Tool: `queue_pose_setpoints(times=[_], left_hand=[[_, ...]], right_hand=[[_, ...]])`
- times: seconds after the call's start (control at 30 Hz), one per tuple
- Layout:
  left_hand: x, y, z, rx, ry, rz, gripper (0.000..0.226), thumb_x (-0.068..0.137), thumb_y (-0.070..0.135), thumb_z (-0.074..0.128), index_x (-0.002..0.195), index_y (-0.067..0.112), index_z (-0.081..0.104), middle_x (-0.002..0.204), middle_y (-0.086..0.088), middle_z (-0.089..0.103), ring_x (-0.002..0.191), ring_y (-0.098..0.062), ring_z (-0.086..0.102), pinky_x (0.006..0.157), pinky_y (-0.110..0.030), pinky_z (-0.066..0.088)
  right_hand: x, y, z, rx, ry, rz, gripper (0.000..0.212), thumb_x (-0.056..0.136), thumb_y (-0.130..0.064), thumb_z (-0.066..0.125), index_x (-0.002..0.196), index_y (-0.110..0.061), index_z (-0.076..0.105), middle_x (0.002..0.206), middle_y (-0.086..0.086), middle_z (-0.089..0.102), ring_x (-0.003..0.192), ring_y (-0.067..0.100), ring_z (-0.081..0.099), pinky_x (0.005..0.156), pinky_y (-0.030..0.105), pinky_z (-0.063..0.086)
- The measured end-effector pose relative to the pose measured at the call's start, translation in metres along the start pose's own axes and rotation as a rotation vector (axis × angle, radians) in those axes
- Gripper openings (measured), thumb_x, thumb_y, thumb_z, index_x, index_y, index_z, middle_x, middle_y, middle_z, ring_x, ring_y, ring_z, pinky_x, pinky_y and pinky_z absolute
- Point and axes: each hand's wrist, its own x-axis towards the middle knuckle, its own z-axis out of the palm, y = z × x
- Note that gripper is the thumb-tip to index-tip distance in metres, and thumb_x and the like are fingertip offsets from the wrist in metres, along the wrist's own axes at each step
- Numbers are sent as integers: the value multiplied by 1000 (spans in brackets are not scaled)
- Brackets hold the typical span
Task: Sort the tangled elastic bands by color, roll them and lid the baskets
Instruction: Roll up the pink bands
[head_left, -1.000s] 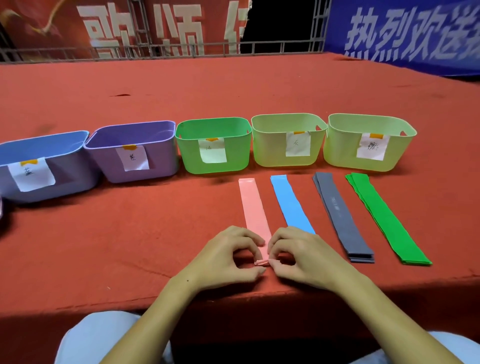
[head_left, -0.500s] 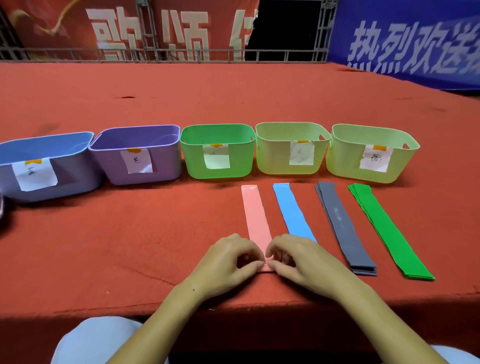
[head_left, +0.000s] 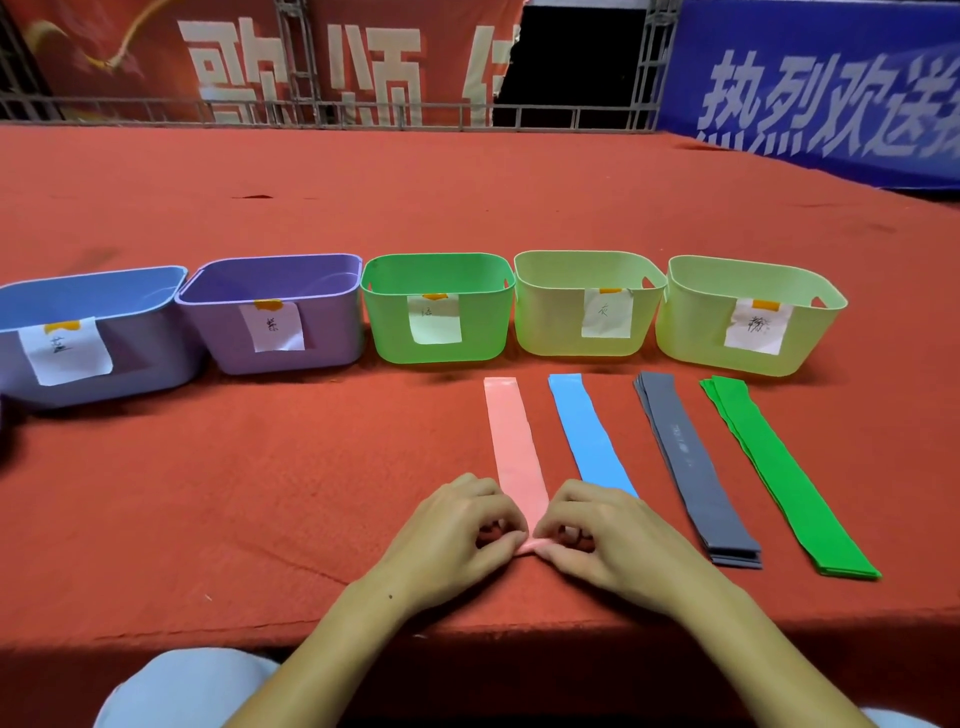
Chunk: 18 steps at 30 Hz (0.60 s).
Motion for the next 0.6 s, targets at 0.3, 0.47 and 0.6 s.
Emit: queue_pose_setpoints(times=[0.3,0.47,0.6], left_hand=[[0,5,-4,-40,15,26,16,92,43,74,104,36,66,102,21,65,94,-5,55,84,-33,49],[0,4,-2,-77,31,8,15,98,48,69,103,34,70,99,20,70,95,-7,58,85,-34,50],[2,4,-3,-78,42,8,22,98,55,67,103,34,72,95,20,70,91,-6,57,82,-34,51]], right_hand=[[2,1,-3,-1,-7,35,30,101,-61,54,113,-39,72,111,-22,46,92,0,57,82,23,50],[4,0,-2,2,-7,35,33,101,-62,52,117,-39,70,104,-20,53,92,2,57,84,26,51],[1,-2,-4,19,25,33,23,100,-58,57,114,-40,56,106,-19,55,90,4,59,81,27,53]])
